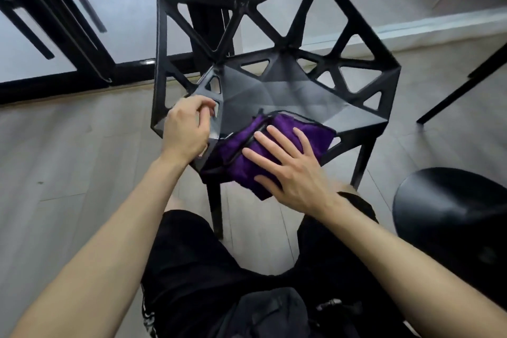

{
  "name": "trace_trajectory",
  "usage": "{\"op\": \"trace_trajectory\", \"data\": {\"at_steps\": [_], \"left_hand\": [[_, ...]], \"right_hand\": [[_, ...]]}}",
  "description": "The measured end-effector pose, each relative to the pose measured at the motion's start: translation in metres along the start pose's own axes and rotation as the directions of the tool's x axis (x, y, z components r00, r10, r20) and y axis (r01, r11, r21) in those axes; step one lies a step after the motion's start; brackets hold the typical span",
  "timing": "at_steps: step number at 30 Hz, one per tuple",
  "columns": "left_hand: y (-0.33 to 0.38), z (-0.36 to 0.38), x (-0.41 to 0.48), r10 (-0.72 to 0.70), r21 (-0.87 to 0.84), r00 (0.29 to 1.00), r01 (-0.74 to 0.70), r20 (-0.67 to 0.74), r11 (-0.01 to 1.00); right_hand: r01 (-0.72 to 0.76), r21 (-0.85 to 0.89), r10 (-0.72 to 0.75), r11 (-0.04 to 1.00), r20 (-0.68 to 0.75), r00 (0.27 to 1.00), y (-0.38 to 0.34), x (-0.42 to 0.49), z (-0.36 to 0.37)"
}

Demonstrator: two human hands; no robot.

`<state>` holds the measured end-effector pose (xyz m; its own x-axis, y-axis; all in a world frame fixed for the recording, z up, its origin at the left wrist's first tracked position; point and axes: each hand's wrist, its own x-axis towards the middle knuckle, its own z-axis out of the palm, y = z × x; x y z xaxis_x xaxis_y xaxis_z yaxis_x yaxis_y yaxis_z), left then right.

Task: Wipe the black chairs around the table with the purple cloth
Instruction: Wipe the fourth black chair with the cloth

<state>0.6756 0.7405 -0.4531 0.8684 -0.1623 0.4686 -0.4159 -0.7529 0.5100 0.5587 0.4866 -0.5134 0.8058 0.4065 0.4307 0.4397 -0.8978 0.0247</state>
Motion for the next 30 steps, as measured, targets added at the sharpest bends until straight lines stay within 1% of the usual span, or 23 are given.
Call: {"op": "trace_trajectory", "data": {"at_steps": [2, 4, 6, 7, 9, 11, 13, 14, 15, 16, 18, 19, 20, 21, 22, 24, 25, 26, 27, 28, 29, 30], "left_hand": [[0.005, 0.009, 0.004, 0.021, 0.020, 0.997, -0.022, 0.075, 1.000], [0.012, 0.019, 0.006, 0.047, 0.057, 0.980, -0.059, 0.194, 0.997], [0.017, 0.029, 0.008, 0.043, 0.109, 0.939, -0.085, 0.343, 0.990], [0.021, 0.032, 0.009, 0.025, 0.136, 0.913, -0.088, 0.407, 0.987], [0.029, 0.034, 0.011, 0.005, 0.190, 0.879, -0.108, 0.476, 0.976], [0.035, 0.034, 0.016, 0.006, 0.233, 0.876, -0.135, 0.483, 0.963], [0.041, 0.035, 0.022, -0.004, 0.291, 0.873, -0.158, 0.488, 0.944], [0.043, 0.036, 0.024, -0.011, 0.316, 0.872, -0.167, 0.490, 0.934], [0.043, 0.036, 0.026, -0.009, 0.333, 0.871, -0.178, 0.490, 0.926], [0.043, 0.037, 0.027, -0.010, 0.344, 0.870, -0.184, 0.493, 0.921], [0.043, 0.039, 0.029, -0.014, 0.351, 0.868, -0.186, 0.497, 0.918], [0.045, 0.040, 0.029, -0.016, 0.358, 0.864, -0.192, 0.503, 0.914], [0.046, 0.041, 0.031, -0.030, 0.377, 0.859, -0.193, 0.511, 0.906], [0.048, 0.044, 0.034, -0.047, 0.401, 0.856, -0.192, 0.515, 0.896], [0.051, 0.047, 0.038, -0.066, 0.416, 0.856, -0.180, 0.513, 0.892], [0.061, 0.057, 0.047, -0.060, 0.364, 0.856, -0.154, 0.514, 0.919], [0.068, 0.064, 0.051, -0.032, 0.309, 0.855, -0.152, 0.518, 0.939], [0.075, 0.072, 0.055, -0.002, 0.255, 0.855, -0.153, 0.519, 0.955], [0.083, 0.080, 0.060, 0.026, 0.207, 0.853, -0.156, 0.521, 0.966], [0.091, 0.087, 0.065, 0.039, 0.181, 0.842, -0.161, 0.538, 0.970], [0.098, 0.092, 0.068, 0.049, 0.179, 0.823, -0.181, 0.566, 0.967], [0.102, 0.098, 0.070, 0.050, 0.201, 0.797, -0.212, 0.602, 0.956]], "right_hand": [[-0.116, 0.037, 0.117, 0.993, -0.046, 0.992, 0.035, -0.028, -0.007], [-0.277, 0.084, 0.281, 0.957, -0.043, 0.959, 0.051, -0.040, -0.009], [-0.405, 0.065, 0.409, 0.912, -0.063, 0.910, 0.035, -0.026, -0.006], [-0.440, 0.029, 0.441, 0.898, -0.078, 0.894, 0.019, -0.013, -0.002], [-0.420, -0.020, 0.417, 0.907, -0.081, 0.905, -0.015, 0.016, 0.008], [-0.325, 0.009, 0.325, 0.946, -0.093, 0.941, -0.029, 0.031, 0.014], [-0.254, 0.048, 0.258, 0.966, -0.144, 0.955, -0.011, 0.020, 0.016], [-0.257, 0.052, 0.262, 0.965, -0.169, 0.950, 0.007, 0.008, 0.015], [-0.300, 0.050, 0.304, 0.952, -0.191, 0.933, 0.029, -0.004, 0.015], [-0.382, 0.060, 0.386, 0.922, -0.206, 0.899, 0.053, -0.016, 0.014], [-0.569, 0.140, 0.586, 0.810, -0.219, 0.780, 0.089, -0.027, 0.009], [-0.638, 0.175, 0.662, 0.750, -0.213, 0.719, 0.094, -0.025, 0.008], [-0.673, 0.187, 0.699, 0.715, -0.213, 0.683, 0.087, -0.019, 0.011], [-0.669, 0.183, 0.694, 0.720, -0.220, 0.686, 0.073, -0.012, 0.013], [-0.624, 0.171, 0.647, 0.763, -0.225, 0.729, 0.055, -0.006, 0.015], [-0.439, 0.149, 0.462, 0.886, -0.211, 0.862, 0.022, -0.001, 0.016], [-0.358, 0.146, 0.381, 0.922, -0.184, 0.906, 0.016, -0.002, 0.014], [-0.311, 0.144, 0.332, 0.939, -0.160, 0.930, 0.020, -0.004, 0.012], [-0.305, 0.141, 0.325, 0.942, -0.146, 0.935, 0.030, -0.006, 0.009], [-0.339, 0.135, 0.357, 0.931, -0.144, 0.923, 0.043, -0.009, 0.007], [-0.409, 0.137, 0.427, 0.902, -0.151, 0.891, 0.057, -0.012, 0.007], [-0.510, 0.151, 0.530, 0.847, -0.157, 0.833, 0.074, -0.016, 0.007]]}}
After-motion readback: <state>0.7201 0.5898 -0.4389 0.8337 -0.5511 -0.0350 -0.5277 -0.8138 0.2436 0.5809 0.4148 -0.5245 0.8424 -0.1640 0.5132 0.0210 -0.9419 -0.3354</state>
